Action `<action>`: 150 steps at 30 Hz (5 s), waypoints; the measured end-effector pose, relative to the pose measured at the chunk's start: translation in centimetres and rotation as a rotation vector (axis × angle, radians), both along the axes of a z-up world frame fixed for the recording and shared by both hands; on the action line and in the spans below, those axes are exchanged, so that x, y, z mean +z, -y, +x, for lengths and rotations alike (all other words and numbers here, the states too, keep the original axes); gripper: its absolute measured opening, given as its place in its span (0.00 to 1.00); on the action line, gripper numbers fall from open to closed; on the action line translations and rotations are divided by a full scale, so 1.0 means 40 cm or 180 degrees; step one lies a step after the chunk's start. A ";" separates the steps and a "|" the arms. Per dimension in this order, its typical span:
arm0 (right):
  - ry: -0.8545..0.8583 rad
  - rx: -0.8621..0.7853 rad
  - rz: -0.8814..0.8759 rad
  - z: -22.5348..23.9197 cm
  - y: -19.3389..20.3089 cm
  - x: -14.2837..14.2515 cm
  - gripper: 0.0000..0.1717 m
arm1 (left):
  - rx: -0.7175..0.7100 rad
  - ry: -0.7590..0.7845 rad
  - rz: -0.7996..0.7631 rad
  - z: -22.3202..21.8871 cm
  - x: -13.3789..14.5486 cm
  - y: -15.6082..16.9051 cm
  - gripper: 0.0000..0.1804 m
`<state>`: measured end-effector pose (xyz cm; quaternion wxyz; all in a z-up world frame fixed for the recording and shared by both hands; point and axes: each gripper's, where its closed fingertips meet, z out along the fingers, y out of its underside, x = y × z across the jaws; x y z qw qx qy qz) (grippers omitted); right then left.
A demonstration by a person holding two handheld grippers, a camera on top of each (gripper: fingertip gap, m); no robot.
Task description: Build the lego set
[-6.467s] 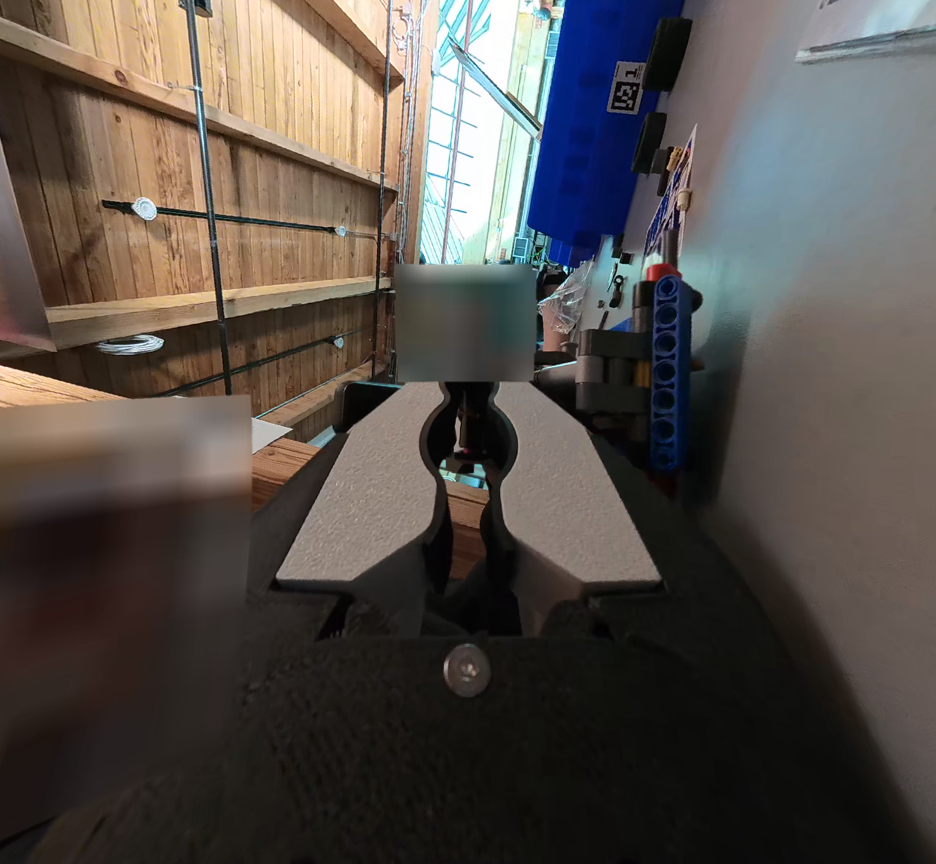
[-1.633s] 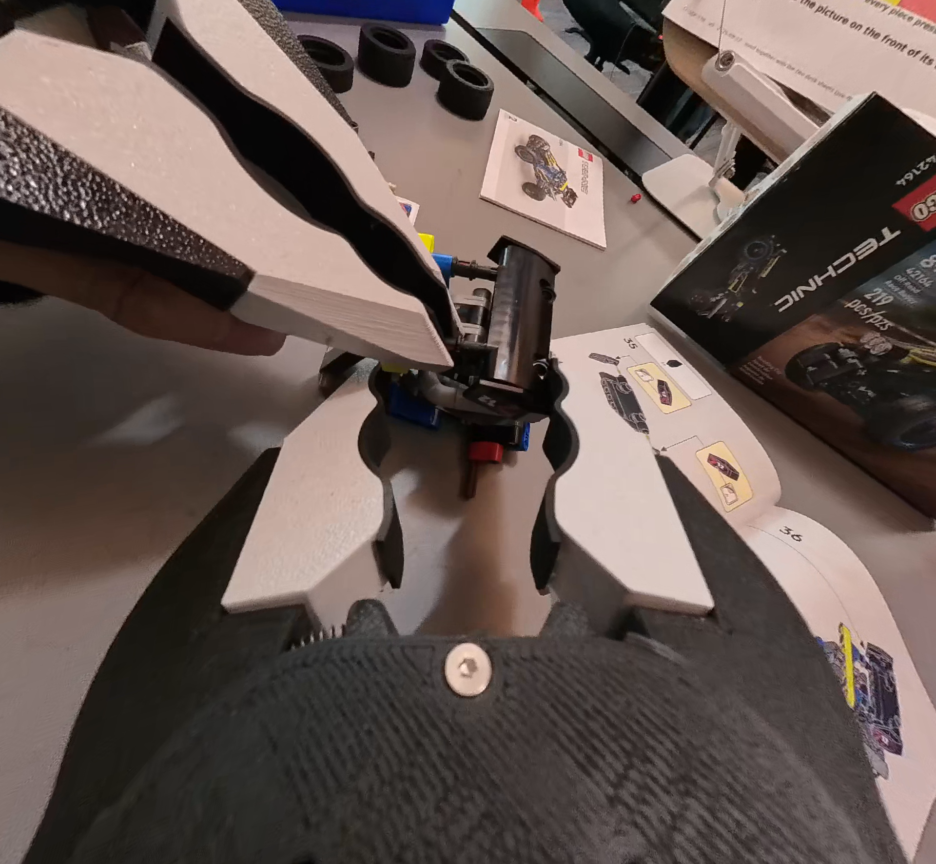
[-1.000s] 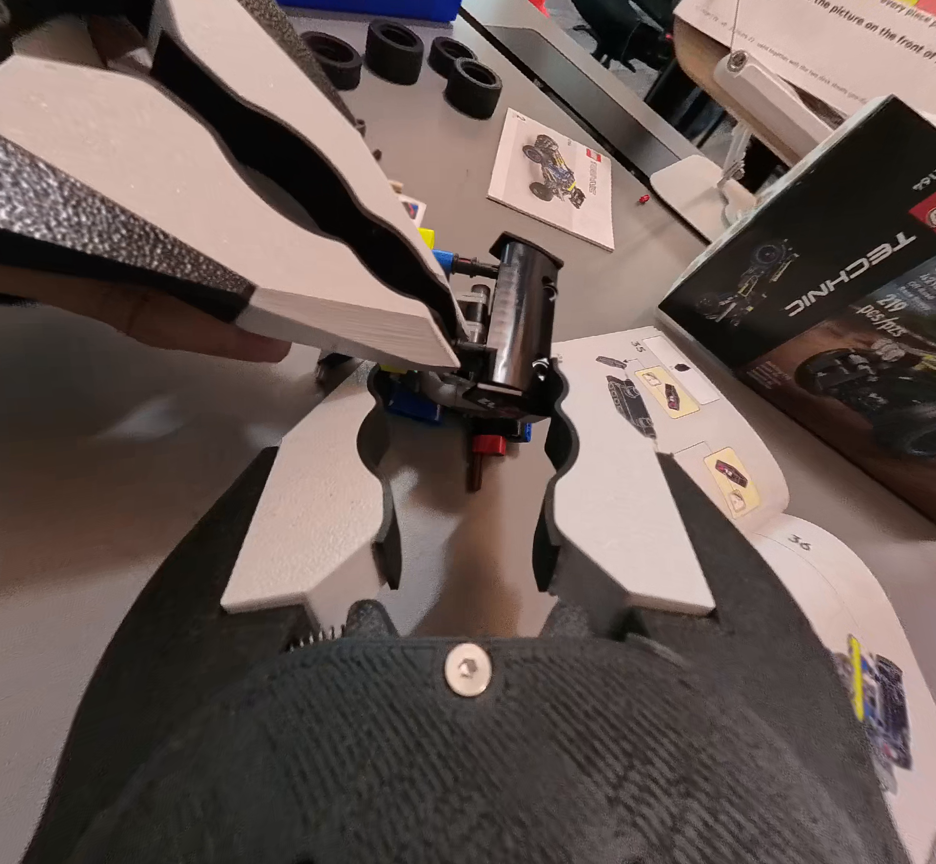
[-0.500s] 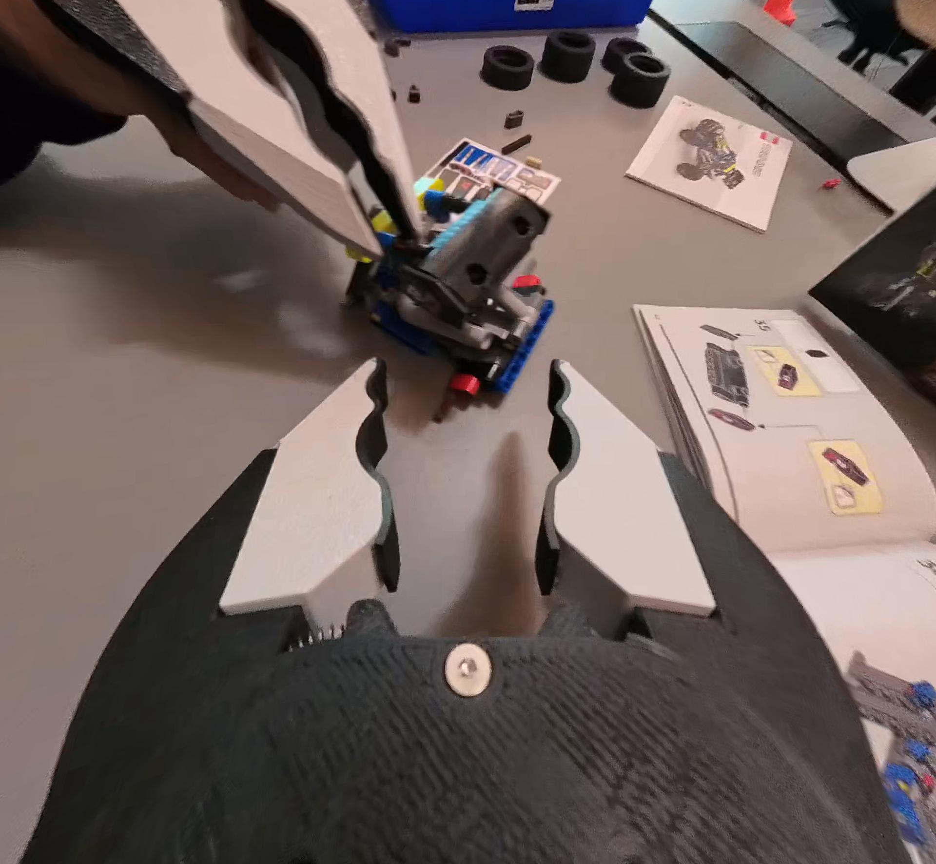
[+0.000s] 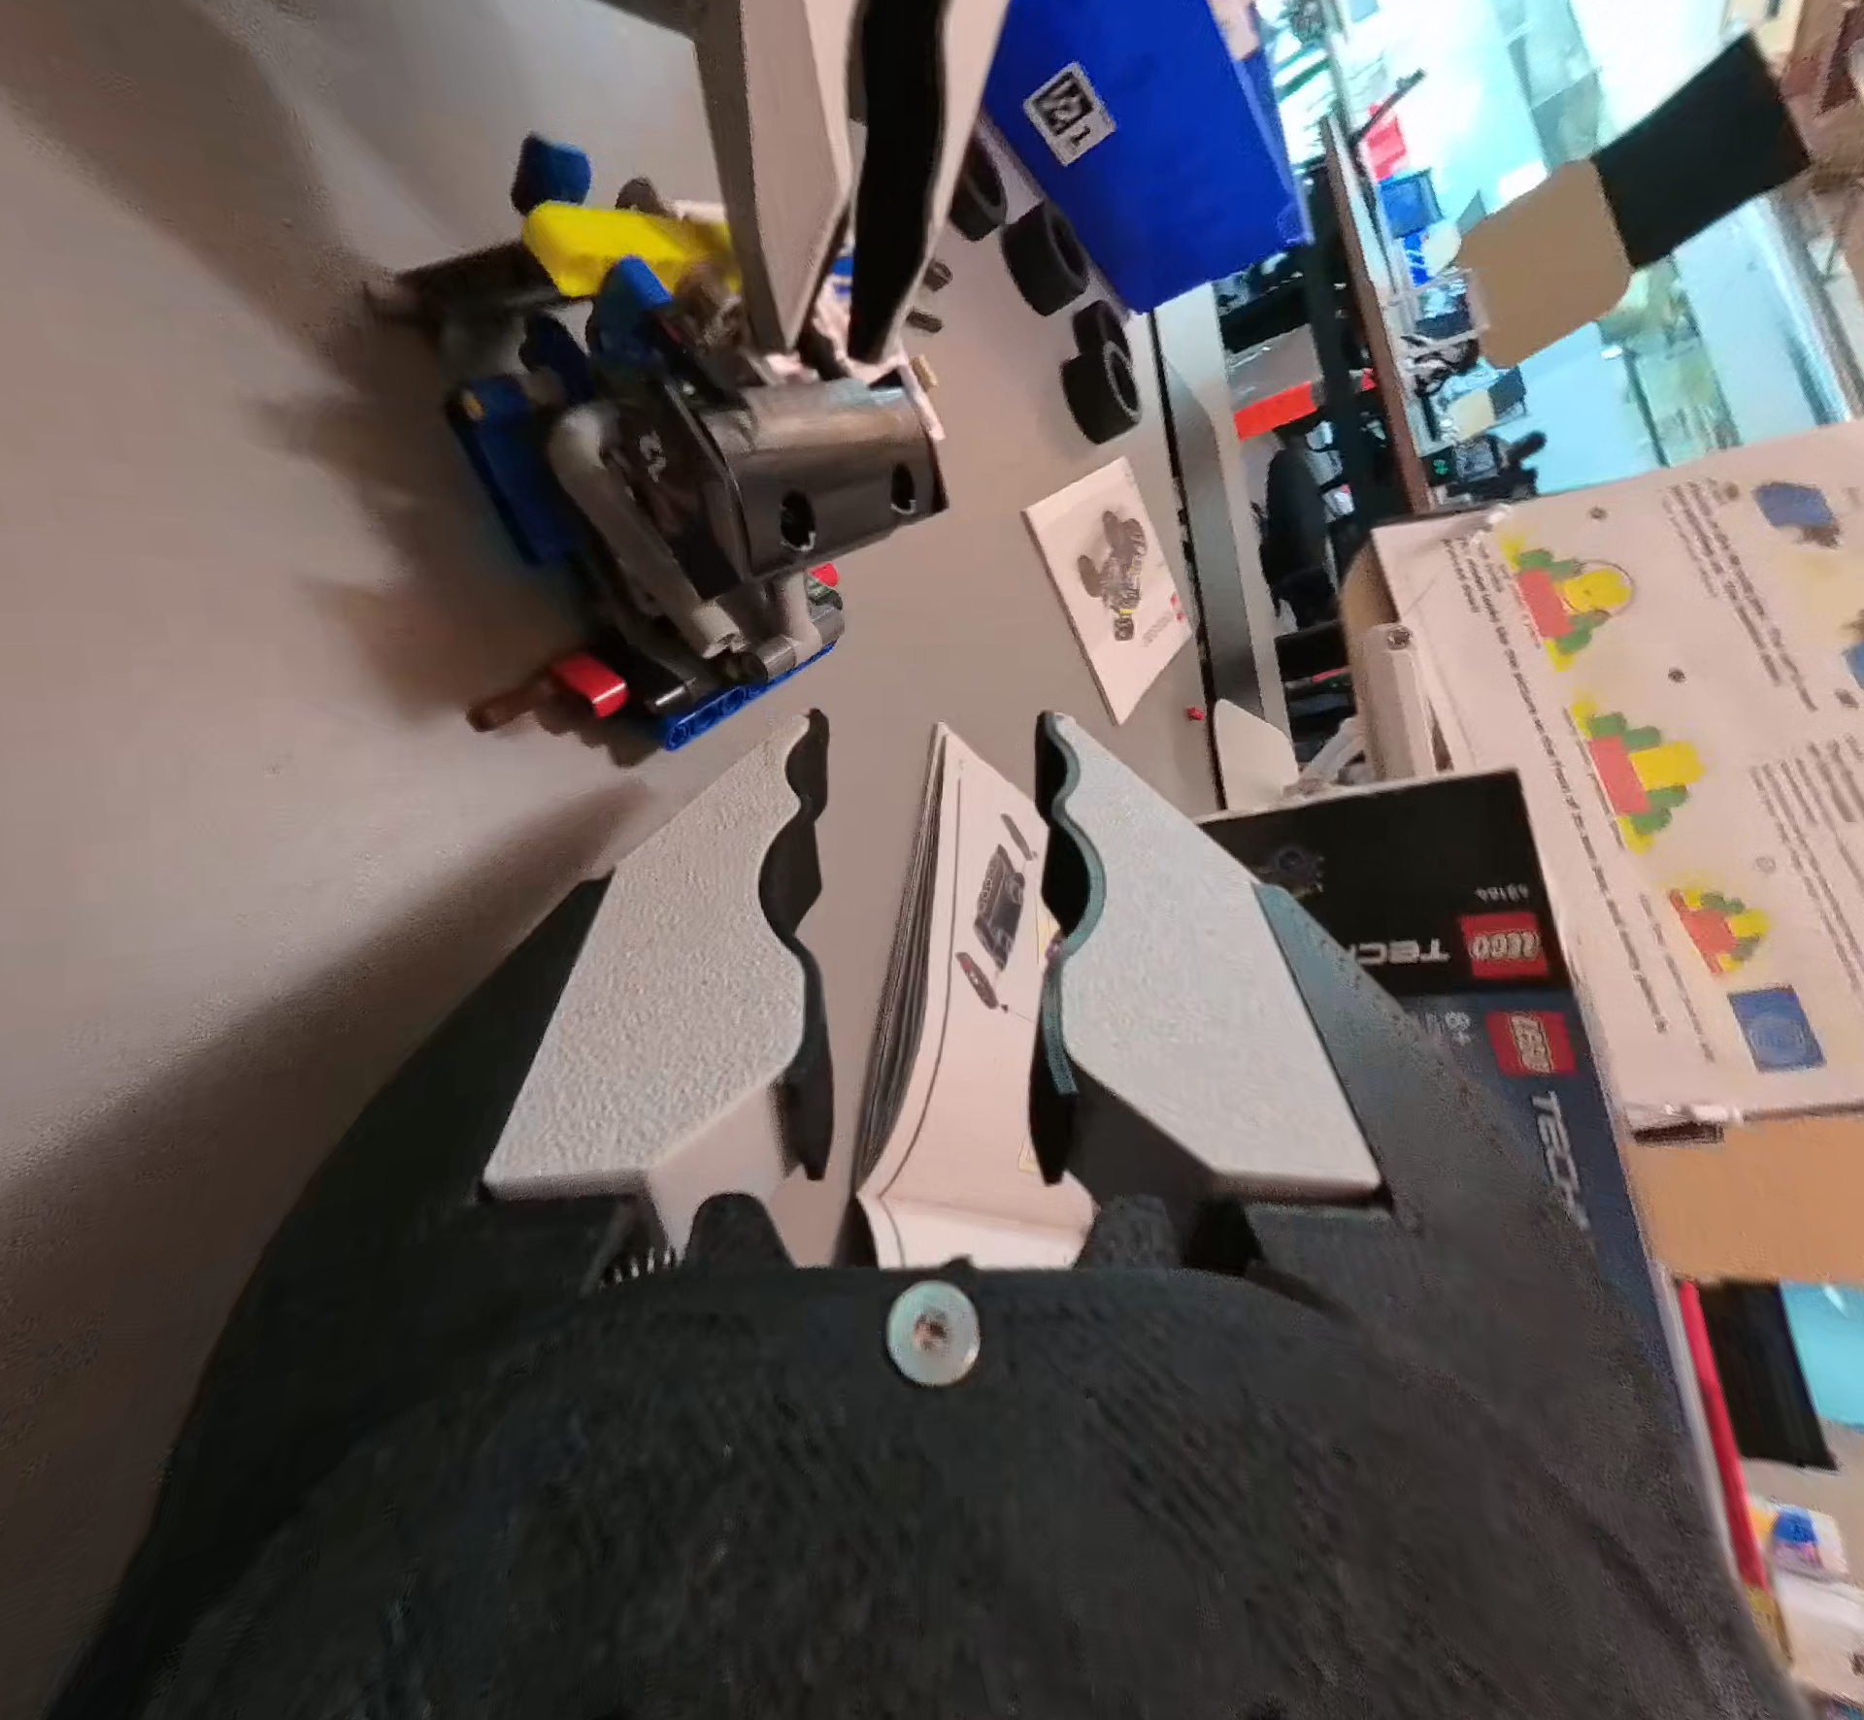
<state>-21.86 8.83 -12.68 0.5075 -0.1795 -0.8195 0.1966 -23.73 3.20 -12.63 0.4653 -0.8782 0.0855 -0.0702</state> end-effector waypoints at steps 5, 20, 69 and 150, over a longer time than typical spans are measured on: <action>0.0181 0.0281 -0.0241 -0.027 0.029 -0.011 0.17 | -0.0102 0.0171 -0.0209 0.006 -0.013 -0.008 0.02; 0.2012 0.0845 -0.4076 0.076 0.114 0.053 0.13 | -0.0625 -0.2333 0.1256 0.099 0.070 0.023 0.02; 0.1289 0.0976 -0.6209 0.297 0.380 0.202 0.04 | -0.1234 -0.3413 0.1133 0.328 0.174 0.218 0.01; 0.0554 -0.1646 -0.3418 0.364 -0.303 0.019 0.17 | -0.0502 -0.0066 0.0461 0.207 0.029 -0.108 0.20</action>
